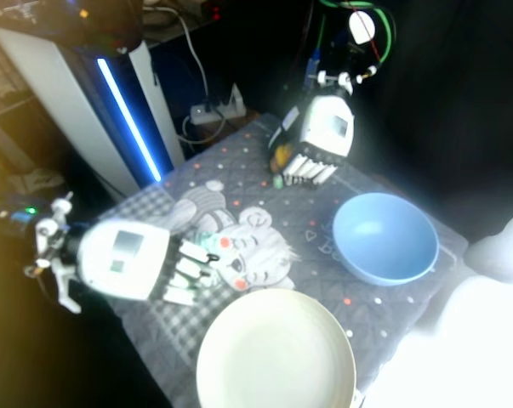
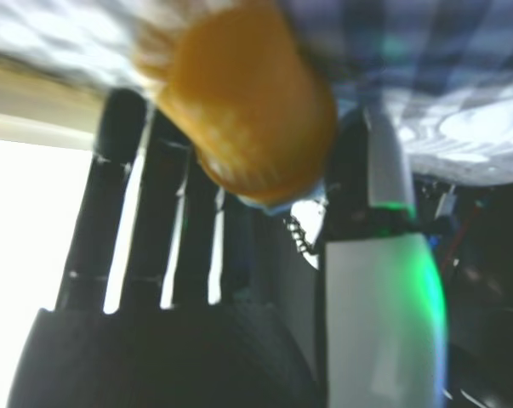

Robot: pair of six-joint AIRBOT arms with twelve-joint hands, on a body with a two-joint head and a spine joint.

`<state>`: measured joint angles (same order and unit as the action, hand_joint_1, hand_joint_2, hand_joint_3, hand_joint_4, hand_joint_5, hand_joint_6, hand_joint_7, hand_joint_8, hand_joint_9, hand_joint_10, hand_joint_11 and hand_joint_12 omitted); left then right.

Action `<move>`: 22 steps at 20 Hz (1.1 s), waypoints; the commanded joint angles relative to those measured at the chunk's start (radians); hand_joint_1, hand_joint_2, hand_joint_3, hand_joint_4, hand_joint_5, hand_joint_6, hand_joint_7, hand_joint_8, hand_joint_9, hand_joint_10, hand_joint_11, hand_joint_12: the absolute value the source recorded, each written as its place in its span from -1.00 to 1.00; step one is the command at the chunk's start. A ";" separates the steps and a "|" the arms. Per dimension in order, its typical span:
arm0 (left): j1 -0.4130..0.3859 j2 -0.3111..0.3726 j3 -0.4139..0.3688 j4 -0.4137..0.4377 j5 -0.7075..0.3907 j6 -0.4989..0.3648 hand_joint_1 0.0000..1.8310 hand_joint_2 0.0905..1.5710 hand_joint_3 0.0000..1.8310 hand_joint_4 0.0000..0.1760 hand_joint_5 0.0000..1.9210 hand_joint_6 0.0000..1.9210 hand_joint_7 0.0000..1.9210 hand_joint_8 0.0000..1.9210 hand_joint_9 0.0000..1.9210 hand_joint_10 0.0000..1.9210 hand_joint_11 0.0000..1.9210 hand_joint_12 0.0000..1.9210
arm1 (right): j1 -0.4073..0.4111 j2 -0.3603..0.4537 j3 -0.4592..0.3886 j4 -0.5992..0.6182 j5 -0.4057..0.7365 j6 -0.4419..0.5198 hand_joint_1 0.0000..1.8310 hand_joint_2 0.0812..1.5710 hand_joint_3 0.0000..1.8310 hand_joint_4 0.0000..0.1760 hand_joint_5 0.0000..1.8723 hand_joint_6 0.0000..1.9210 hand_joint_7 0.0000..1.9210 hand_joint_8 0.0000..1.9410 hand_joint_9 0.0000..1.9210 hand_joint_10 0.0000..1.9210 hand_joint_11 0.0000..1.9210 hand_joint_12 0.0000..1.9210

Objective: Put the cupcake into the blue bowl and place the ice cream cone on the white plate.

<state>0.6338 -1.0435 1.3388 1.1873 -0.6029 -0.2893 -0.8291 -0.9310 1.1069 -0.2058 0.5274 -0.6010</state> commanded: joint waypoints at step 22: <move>-0.215 0.043 0.068 -0.296 -0.092 0.190 0.52 0.32 -1.00 -1.00 -0.06 0.02 0.17 -0.41 0.20 -0.01 0.17 -0.05 | 0.194 0.068 -0.008 0.080 0.279 -0.161 0.40 0.34 -1.00 -1.00 0.01 -0.10 0.24 -0.16 0.35 -0.28 0.15 0.36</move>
<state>0.4202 -1.0019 1.4101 0.9638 -0.6331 -0.0963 -0.6376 -0.8673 1.0939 -0.1566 0.6834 -0.7612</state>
